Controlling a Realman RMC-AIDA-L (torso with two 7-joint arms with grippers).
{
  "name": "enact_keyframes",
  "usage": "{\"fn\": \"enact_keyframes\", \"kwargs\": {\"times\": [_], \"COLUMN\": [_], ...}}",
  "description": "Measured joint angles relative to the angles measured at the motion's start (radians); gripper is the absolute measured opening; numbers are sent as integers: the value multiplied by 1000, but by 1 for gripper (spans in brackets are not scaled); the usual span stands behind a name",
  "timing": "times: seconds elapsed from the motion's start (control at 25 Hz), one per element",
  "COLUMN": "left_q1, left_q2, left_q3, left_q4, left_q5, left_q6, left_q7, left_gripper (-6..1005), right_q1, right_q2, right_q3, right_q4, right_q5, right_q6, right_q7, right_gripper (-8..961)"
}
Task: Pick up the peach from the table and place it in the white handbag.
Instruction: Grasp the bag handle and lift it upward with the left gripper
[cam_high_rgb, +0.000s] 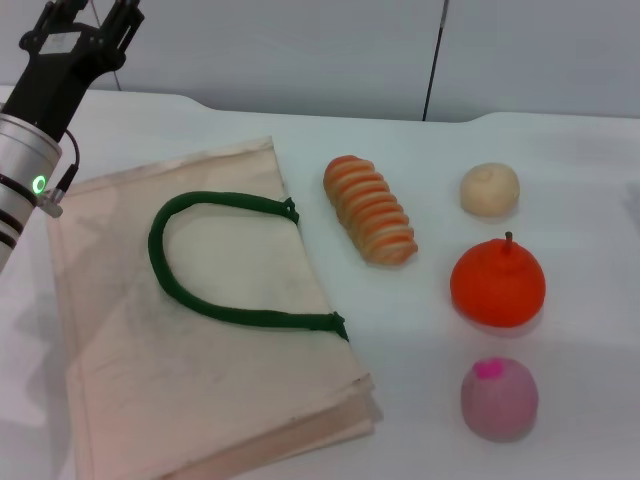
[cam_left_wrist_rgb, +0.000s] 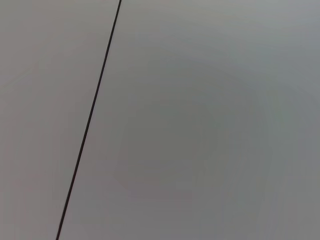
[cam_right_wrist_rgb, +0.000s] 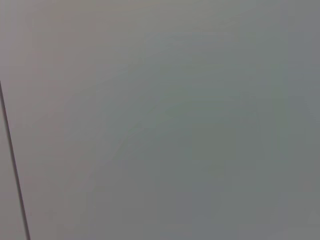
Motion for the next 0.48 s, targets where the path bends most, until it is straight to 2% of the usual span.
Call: {"fn": "enact_keyframes", "kwargs": {"times": [0.48], "left_q1": [0], "left_q2": [0], "left_q3": [-1], "left_q4": [0], "left_q5": [-4], "left_q6": [0], "left_q7": [0], "left_gripper": [688], "right_q1": [0], "right_q2": [0], "right_q3": [0], "right_q4": [0], "right_q5": [4], "right_q6": [0], "right_q7": [0], "right_gripper": [891]}}
